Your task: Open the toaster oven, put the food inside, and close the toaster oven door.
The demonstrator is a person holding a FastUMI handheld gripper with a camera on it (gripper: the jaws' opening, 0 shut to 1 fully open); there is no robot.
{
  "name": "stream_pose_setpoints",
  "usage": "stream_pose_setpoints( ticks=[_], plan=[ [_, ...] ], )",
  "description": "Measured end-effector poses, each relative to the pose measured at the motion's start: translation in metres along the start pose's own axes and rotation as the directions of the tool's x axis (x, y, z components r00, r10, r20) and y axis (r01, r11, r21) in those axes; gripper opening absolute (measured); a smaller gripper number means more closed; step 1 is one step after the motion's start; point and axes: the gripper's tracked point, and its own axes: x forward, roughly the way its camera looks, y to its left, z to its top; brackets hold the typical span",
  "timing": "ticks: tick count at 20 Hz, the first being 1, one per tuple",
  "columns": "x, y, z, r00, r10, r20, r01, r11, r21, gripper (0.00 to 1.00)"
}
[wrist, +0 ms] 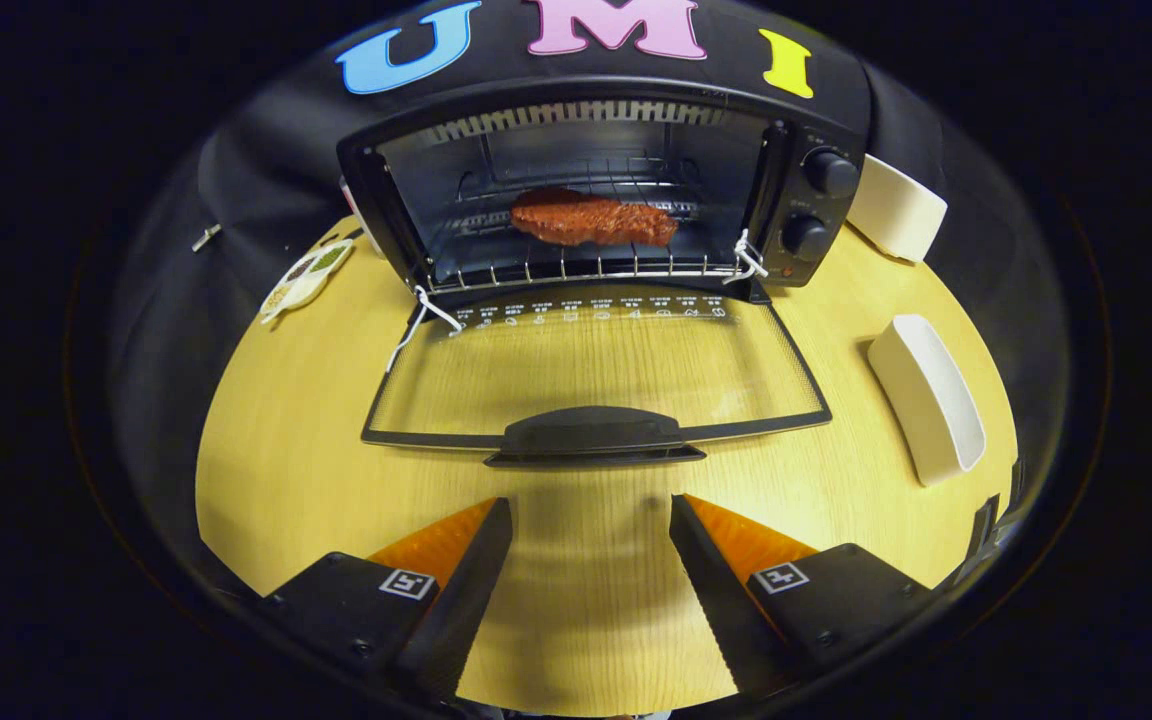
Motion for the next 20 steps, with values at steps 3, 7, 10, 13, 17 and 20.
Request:
stream_pose_setpoints(
  ticks=[3, 7, 10, 13, 17, 20],
  plan=[
    [0.01, -0.002, 0.006, 1.0, -0.03, 0.001, 0.03, 1.0, 0.001, 0.99],
    [0.017, -0.002, 0.012, 0.999, -0.041, -0.013, 0.041, 0.999, -0.01, 0.99],
    [0.016, -0.001, 0.014, 0.999, -0.038, -0.001, 0.038, 0.999, -0.008, 0.99],
    [0.01, -0.001, 0.017, 0.999, -0.033, 0.017, 0.033, 0.999, -0.007, 0.98],
    [-0.001, 0.0, 0.022, 0.999, -0.02, 0.044, 0.02, 1.0, -0.003, 0.98],
    [-0.013, 0.001, 0.03, 0.996, -0.002, 0.084, 0.002, 1.0, 0.003, 0.98]
  ],
)
